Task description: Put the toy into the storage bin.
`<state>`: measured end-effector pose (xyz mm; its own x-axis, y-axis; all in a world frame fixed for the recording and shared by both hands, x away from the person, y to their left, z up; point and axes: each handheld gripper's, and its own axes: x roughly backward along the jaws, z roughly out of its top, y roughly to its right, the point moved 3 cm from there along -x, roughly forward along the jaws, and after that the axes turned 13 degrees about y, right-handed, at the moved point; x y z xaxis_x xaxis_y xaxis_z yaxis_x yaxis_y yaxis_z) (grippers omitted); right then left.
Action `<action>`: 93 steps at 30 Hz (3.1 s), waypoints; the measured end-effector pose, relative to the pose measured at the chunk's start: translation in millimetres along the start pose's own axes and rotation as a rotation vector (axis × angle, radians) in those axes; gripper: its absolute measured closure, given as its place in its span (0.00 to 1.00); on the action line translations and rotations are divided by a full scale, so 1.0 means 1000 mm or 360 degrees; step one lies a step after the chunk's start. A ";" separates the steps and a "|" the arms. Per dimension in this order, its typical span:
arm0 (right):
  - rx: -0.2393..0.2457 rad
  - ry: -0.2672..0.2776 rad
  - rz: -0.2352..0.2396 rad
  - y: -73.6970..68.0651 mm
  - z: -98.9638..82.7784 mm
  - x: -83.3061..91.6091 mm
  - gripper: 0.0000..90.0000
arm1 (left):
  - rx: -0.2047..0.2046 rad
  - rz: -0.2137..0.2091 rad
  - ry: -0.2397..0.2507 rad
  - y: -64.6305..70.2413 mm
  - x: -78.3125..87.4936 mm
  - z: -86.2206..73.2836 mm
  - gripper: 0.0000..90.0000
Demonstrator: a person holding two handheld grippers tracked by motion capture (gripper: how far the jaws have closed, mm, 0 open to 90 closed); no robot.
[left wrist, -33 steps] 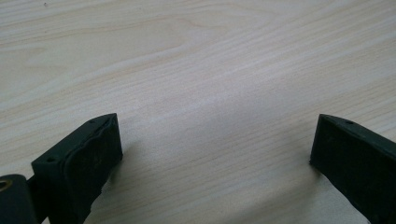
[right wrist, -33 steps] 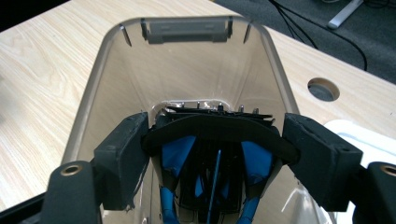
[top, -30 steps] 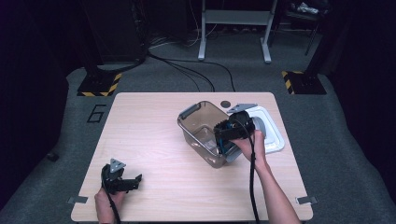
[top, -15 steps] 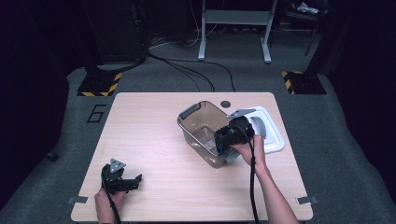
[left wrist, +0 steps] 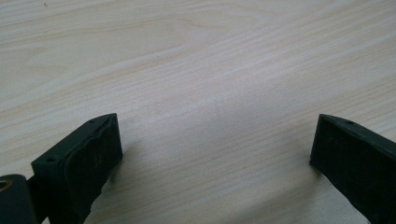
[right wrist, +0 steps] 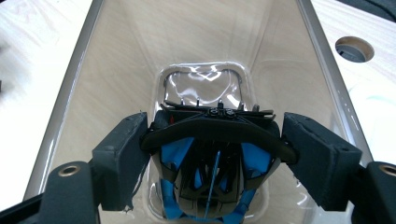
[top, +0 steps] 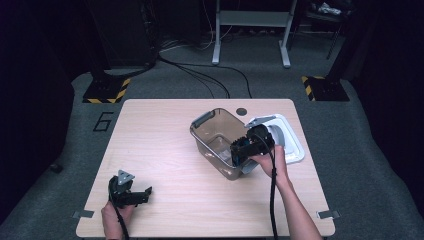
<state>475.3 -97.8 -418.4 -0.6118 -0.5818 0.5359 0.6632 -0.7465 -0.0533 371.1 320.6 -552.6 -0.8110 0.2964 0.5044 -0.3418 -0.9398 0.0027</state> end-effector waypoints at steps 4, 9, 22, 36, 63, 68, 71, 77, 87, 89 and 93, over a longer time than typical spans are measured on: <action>0.0015 -0.0036 0.0004 0.000 0.000 0.003 0.27 | -0.0002 0.0002 0.0000 0.000 0.000 0.000 0.02; 0.0038 -0.0079 -0.0005 -0.003 0.001 0.006 0.27 | -0.0002 0.0002 0.0000 0.000 0.000 0.000 0.02; 0.0076 -0.0080 -0.0041 -0.010 -0.004 0.014 0.26 | -0.0002 0.0002 0.0000 0.000 0.000 0.000 0.02; 0.0067 0.0037 -0.0068 -0.012 -0.015 0.021 0.26 | -0.0004 0.0001 -0.0002 0.000 0.000 0.000 0.02; 0.0035 0.0064 -0.0092 -0.013 -0.020 0.022 0.23 | -0.0004 0.0001 -0.0007 0.000 0.000 0.000 0.02; 0.0004 0.0061 -0.0071 -0.012 -0.021 0.022 0.20 | -0.0004 0.0001 -0.0007 0.000 0.000 0.000 0.02; 0.0010 0.0065 -0.0066 -0.011 -0.021 0.022 0.19 | -0.0005 0.0000 -0.0007 0.000 0.000 0.000 0.02; -0.0012 0.0066 -0.0055 -0.012 -0.021 0.026 0.15 | -0.0005 0.0001 -0.0007 0.000 0.000 0.000 0.02; 0.0000 0.0069 -0.0018 -0.017 -0.019 0.043 0.08 | -0.0005 0.0000 -0.0008 0.000 0.000 0.000 0.02; 0.0004 0.0073 -0.0022 -0.016 -0.020 0.047 0.07 | -0.0005 0.0000 -0.0007 0.000 0.000 0.000 0.02; -0.0001 0.0085 -0.0023 -0.013 -0.022 0.058 0.05 | -0.0005 0.0000 -0.0007 0.000 0.000 0.000 0.02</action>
<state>421.8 -128.2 -404.9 -0.6437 -0.5873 0.4906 0.6537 -0.7553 -0.0465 370.8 320.8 -552.3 -0.8089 0.2954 0.5084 -0.3432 -0.9393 -0.0003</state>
